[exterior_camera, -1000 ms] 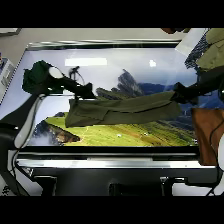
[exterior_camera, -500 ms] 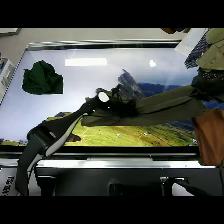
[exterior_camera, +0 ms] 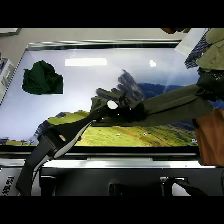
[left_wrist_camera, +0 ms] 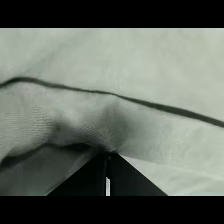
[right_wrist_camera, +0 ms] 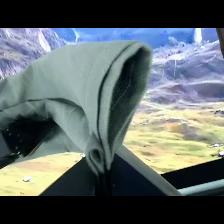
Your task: Fold the clothes and pants, and hang the long-sleeved shirts on hangers.
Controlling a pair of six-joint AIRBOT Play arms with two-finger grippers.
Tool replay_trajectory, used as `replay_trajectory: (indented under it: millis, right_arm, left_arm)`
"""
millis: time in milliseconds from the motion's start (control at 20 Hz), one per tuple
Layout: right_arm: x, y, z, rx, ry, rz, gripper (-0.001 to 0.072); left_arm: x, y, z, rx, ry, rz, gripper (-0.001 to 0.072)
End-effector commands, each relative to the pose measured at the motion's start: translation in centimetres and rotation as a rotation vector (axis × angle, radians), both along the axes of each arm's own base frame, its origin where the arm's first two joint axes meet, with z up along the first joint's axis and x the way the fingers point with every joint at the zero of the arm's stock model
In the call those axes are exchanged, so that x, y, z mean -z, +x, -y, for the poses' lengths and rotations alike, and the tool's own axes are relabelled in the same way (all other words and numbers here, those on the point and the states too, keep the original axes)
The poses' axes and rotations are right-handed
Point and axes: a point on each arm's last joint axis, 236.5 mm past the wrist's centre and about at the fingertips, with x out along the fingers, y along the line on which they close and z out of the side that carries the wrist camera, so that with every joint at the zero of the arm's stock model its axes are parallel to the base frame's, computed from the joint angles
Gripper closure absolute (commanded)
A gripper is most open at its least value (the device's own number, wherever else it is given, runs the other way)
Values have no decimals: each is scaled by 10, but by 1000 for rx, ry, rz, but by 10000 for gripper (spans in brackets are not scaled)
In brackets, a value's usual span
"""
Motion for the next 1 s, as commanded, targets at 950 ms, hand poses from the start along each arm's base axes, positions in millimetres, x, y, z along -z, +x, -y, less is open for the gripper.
replay_trajectory:
  millis: [950]
  right_arm:
    - [37,62,-312,-150,476,30,683]
  left_arm:
    - [-237,37,-419,-49,548,354,693]
